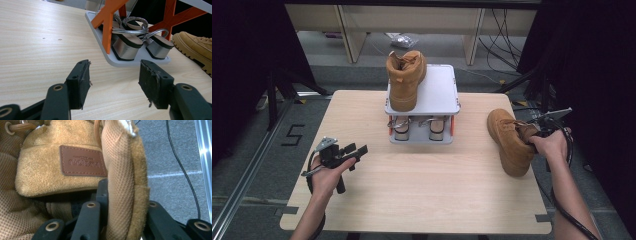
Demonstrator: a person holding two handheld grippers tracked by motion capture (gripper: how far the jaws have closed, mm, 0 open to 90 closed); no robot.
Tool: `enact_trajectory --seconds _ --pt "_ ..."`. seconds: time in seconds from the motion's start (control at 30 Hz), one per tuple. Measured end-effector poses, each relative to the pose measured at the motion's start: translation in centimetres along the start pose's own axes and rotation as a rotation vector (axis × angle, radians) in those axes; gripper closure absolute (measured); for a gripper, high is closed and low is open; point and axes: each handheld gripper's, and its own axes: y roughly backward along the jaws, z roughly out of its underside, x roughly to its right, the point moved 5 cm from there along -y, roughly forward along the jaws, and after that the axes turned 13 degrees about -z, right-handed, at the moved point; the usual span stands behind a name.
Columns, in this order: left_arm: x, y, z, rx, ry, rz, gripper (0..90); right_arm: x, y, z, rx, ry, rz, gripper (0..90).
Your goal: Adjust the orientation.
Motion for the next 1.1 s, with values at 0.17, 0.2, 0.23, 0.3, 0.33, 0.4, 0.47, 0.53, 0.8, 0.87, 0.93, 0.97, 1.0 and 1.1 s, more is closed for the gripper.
enact_trajectory --seconds 0.17,0.2,0.23,0.3,0.33,0.4,0.47,0.53,0.8,0.87,0.93,0.97,1.0,1.1 --pt "0.1 0.0 0.1 -0.001 -0.001 0.006 41.0 0.5 0.0 0.0 0.0 -0.003 -0.017 76.1" --pt "0.1 -0.1 0.1 -0.001 0.002 0.01 41.0 0.5 0.1 -0.1 0.001 -0.018 -0.018 76.0" --pt "0.1 -0.1 0.2 -0.003 0.005 0.017 41.0 0.3 0.0 0.0 0.021 -0.063 -0.035 75.9" --pt "0.2 -0.2 0.2 -0.006 -0.002 0.013 41.0 0.4 0.0 0.0 0.02 -0.066 -0.043 74.9" --pt "0.2 -0.2 0.3 -0.009 -0.001 0.013 41.0 0.6 0.0 0.0 0.024 -0.05 -0.042 74.7" --pt "0.3 -0.2 0.3 -0.007 -0.003 0.015 41.0 0.6 0.0 0.0 0.004 -0.061 -0.045 74.7" --pt "0.3 -0.2 0.3 -0.008 -0.003 0.016 41.0 1.0 0.1 -0.1 -0.005 -0.007 -0.043 76.4" --pt "0.2 -0.2 0.3 -0.01 -0.003 0.016 41.0 0.4 0.0 0.0 0.005 -0.072 -0.038 77.6" --pt "-0.1 -0.2 0.3 -0.01 0.007 0.011 41.2 0.4 0.3 -0.1 0.024 -0.042 -0.023 82.2" --pt "-0.2 -0.1 0.2 -0.01 0.009 0.009 41.3 0.5 0.4 -0.1 0.037 -0.074 -0.045 82.6" --pt "-0.3 -0.1 0.2 -0.007 0.012 0.007 41.3 0.9 0.4 -0.1 0.052 -0.061 -0.063 82.7" --pt "-0.3 -0.2 0.2 -0.009 0.011 0.006 41.3 0.9 0.4 -0.1 0.07 -0.079 -0.08 82.7" --pt "-0.3 -0.2 0.2 -0.01 0.012 0.006 41.3 1.2 0.6 -0.1 0.057 -0.071 -0.082 82.8" --pt "-0.3 -0.1 0.2 -0.008 0.013 0.008 41.3 1.3 0.8 -0.2 0.074 -0.112 -0.111 83.2"
